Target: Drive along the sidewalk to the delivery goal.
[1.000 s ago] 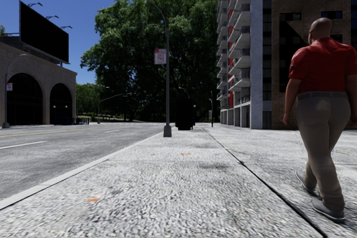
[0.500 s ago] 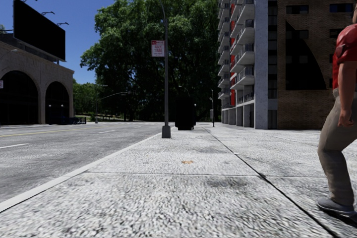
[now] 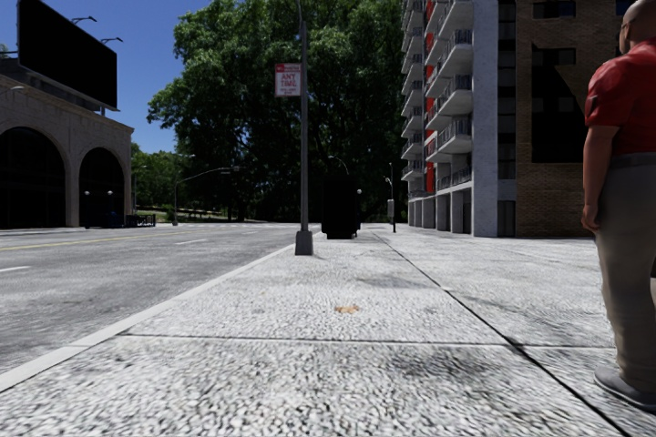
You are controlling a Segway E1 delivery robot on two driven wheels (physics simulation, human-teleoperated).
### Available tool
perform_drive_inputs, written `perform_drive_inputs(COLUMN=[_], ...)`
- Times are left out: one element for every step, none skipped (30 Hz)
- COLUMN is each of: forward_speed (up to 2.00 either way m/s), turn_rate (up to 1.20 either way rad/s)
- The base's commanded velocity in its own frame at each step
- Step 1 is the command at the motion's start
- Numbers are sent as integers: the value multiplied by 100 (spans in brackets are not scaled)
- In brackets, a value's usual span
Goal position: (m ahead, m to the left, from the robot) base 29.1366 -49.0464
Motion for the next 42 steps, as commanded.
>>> perform_drive_inputs(forward_speed=[70,70,70,70,70,70,69,69,69,69,69,69,69,69,69,70,70,70,70,70,70,70,70,70,70,70,70,70,70,70,70,70,70,70,70,70,70,70,70,70,70,70], turn_rate=[0,0,0,0,0,0,0,0,0,0,-4,-4,-8,-21,-21,-22,-24,-26,-26,-27,-28,-28,-29,-35,-35,-41,-43,-44,-44,-46,-47,-48,-48,-48,-49,-50,-50,-56,-59,-59,-60,-60])
